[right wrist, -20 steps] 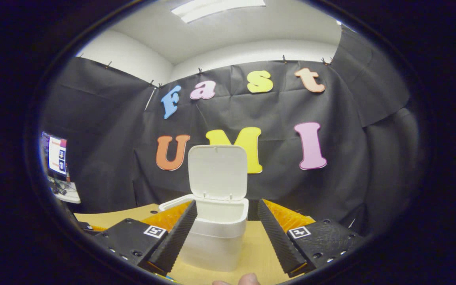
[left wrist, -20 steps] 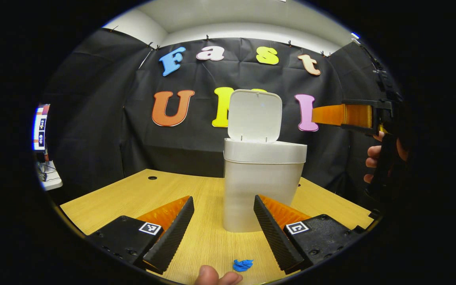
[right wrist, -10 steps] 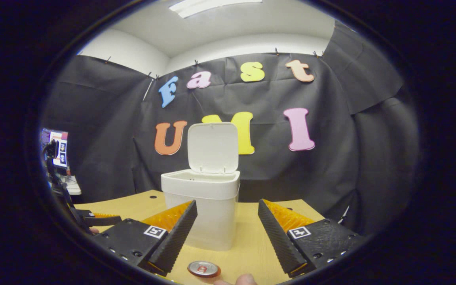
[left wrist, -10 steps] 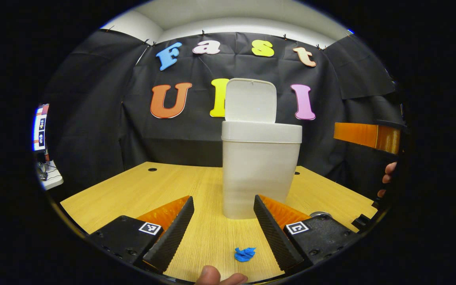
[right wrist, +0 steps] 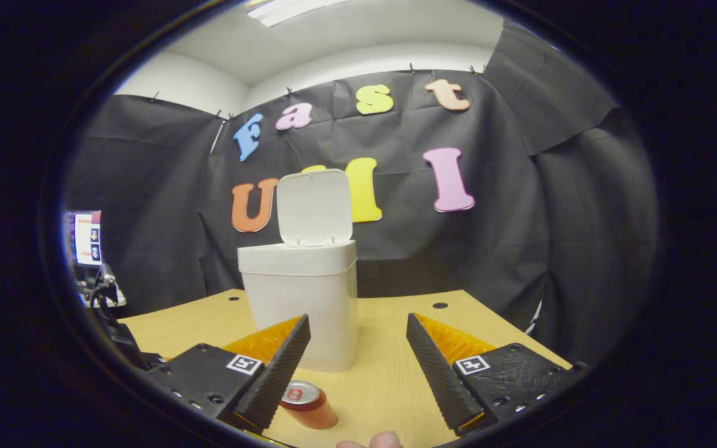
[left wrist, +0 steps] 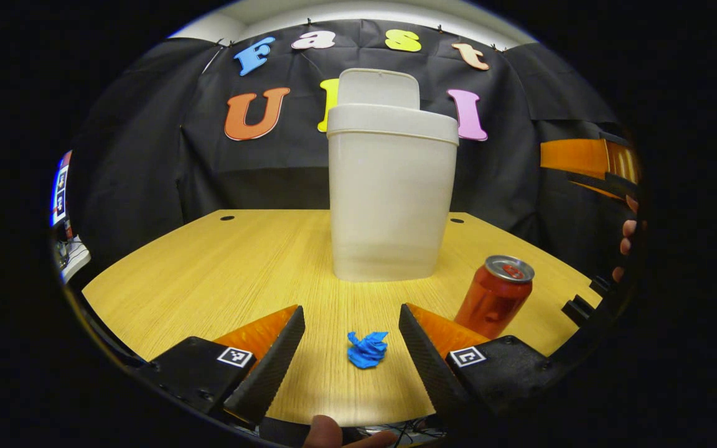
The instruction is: Press the lid of the desktop garbage bin to open it, pick up the crumpled paper on the desktop and throw it into the bin, then pick up the pop can on the desktop and drop it into the bin, and finally close the garbage bin lid.
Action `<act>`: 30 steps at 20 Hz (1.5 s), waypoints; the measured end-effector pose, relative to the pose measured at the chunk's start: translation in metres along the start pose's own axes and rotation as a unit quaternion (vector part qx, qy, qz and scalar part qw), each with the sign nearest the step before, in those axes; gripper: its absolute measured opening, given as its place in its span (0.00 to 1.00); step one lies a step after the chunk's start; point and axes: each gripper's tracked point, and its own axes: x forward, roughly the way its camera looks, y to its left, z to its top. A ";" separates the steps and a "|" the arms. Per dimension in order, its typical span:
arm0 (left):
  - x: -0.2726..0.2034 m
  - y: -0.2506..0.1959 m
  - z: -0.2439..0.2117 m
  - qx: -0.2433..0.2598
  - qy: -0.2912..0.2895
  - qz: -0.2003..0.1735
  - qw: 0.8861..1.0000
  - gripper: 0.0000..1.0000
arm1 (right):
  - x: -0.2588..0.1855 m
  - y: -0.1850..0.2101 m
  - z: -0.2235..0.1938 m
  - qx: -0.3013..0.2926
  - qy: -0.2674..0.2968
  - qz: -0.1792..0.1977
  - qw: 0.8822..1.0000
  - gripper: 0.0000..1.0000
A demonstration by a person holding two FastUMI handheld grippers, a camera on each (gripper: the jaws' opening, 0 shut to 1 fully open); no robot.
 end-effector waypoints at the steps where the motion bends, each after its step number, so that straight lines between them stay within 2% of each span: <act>1: 0.002 -0.004 -0.005 0.003 0.004 -0.004 1.000 0.99 | 0.000 -0.004 -0.004 0.006 0.003 -0.002 1.000 0.96; 8: 0.012 -0.011 -0.028 0.008 0.028 0.002 1.000 0.98 | -0.002 -0.016 -0.029 0.009 0.024 -0.010 1.000 0.97; 11: 0.017 -0.013 -0.033 0.013 0.034 0.001 0.999 0.81 | -0.001 -0.016 -0.035 0.003 0.031 -0.010 0.999 0.97; 13: 0.018 -0.014 -0.036 0.012 0.041 0.002 0.999 0.80 | -0.002 -0.015 -0.036 0.003 0.031 -0.010 0.999 0.97; 14: 0.018 -0.015 -0.039 0.009 0.045 0.001 0.999 0.71 | -0.003 -0.014 -0.037 0.003 0.032 -0.010 0.999 0.97; 15: 0.019 -0.015 -0.043 0.007 0.051 0.001 0.999 0.69 | -0.003 -0.013 -0.038 0.002 0.032 -0.010 0.999 0.97; 16: 0.020 -0.013 -0.046 0.007 0.056 0.003 0.998 0.74 | -0.003 -0.012 -0.039 0.001 0.033 -0.009 0.999 0.97; 17: 0.020 -0.011 -0.044 0.011 0.051 0.006 0.999 0.65 | -0.005 -0.010 -0.040 -0.001 0.033 -0.007 0.999 0.97; 18: 0.019 -0.010 -0.044 0.013 0.050 0.011 0.999 0.64 | -0.007 -0.006 -0.042 -0.002 0.034 -0.005 0.999 0.97; 20: 0.021 -0.008 -0.043 0.006 0.049 0.014 0.999 0.51 | -0.008 0.001 -0.045 -0.006 0.037 0.000 0.999 0.97; 21: 0.022 -0.005 -0.042 0.002 0.048 0.016 0.999 0.53 | -0.009 0.005 -0.047 -0.007 0.039 0.002 0.999 0.97; 22: 0.023 -0.004 -0.041 -0.004 0.047 0.017 0.999 0.45 | -0.011 0.010 -0.051 -0.006 0.041 0.007 0.999 0.99; 23: 0.023 -0.002 -0.040 -0.005 0.045 0.019 0.999 0.41 | -0.011 0.017 -0.054 -0.004 0.043 0.011 0.999 0.99; 27: 0.022 0.012 -0.021 -0.007 0.024 0.030 0.999 0.36 | -0.014 0.037 -0.070 -0.016 0.053 0.017 0.998 0.97; 28: 0.020 0.014 -0.015 -0.011 0.016 0.032 0.999 0.40 | -0.015 0.042 -0.076 -0.015 0.056 0.019 0.998 0.97; 29: 0.018 0.018 -0.007 -0.013 0.007 0.034 0.999 0.35 | -0.015 0.047 -0.081 -0.015 0.059 0.022 0.998 0.97; 30: 0.014 0.021 0.001 -0.015 -0.002 0.037 0.999 0.39 | -0.015 0.052 -0.087 -0.018 0.063 0.022 0.998 0.97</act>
